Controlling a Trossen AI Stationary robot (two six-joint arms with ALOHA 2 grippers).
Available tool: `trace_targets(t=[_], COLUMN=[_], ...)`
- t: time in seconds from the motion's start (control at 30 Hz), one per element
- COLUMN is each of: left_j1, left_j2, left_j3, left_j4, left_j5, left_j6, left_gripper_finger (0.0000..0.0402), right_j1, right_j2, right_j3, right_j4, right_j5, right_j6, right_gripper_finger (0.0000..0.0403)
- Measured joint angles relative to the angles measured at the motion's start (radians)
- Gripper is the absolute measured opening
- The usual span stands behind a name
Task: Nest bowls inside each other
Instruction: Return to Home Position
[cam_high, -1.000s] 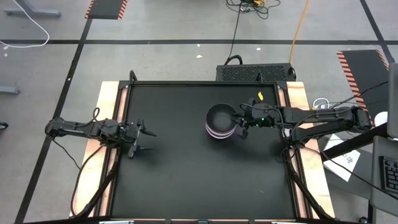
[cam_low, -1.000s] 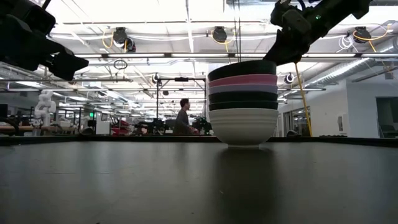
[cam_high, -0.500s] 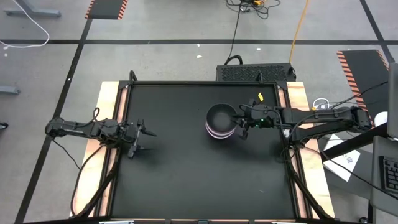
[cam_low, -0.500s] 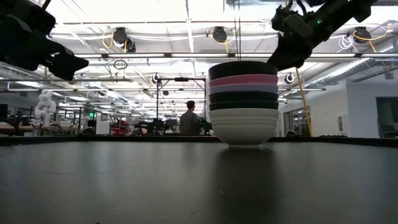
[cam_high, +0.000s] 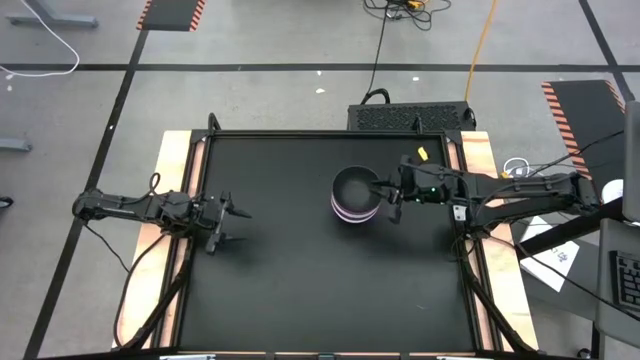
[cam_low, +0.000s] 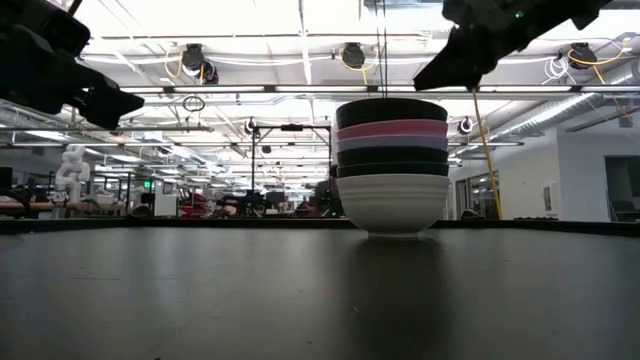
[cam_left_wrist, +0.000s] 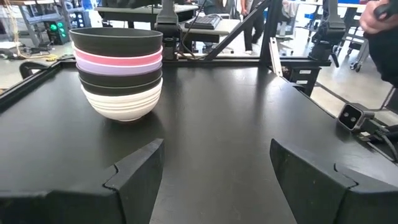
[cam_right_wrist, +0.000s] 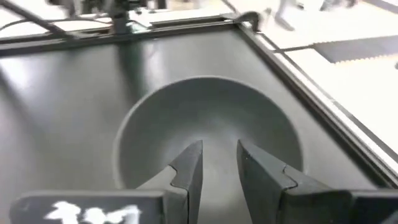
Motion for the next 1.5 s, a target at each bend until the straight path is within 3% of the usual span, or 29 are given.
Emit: trace_targets(t=[0.37, 0.5, 0.77, 1.03, 1.27, 1.5], left_j1=[0.000, 0.001, 0.001, 0.001, 0.001, 0.001], left_j2=[0.000, 0.000, 0.000, 0.000, 0.000, 0.000], left_j3=[0.000, 0.000, 0.000, 0.000, 0.000, 0.000], left_j4=[0.044, 0.034, 0.036, 0.050, 0.051, 0.051], left_j5=[-0.019, -0.033, 0.018, 0.015, 0.014, 0.014], left_j6=[0.187, 0.237, 0.239, 0.234, 0.233, 0.208], left_gripper_finger=[0.0294, 0.0294, 0.0294, 0.0294, 0.0294, 0.0294], right_j1=[0.088, 0.092, 0.107, 0.161, 0.204, 0.244], right_j2=[-0.158, -0.258, -0.487, -0.675, -0.755, -0.835], right_j3=[-0.001, -0.075, -0.255, -0.282, -0.307, -0.434], right_j4=[-0.016, -0.004, 0.009, -0.080, -0.138, -0.050], right_j5=[-0.034, -0.033, -0.033, -0.002, 0.054, 0.072], right_j6=[-0.097, -0.089, -0.036, -0.033, -0.030, -0.075], right_gripper_finger=[0.0089, 0.0089, 0.0089, 0.0089, 0.0089, 0.0089])
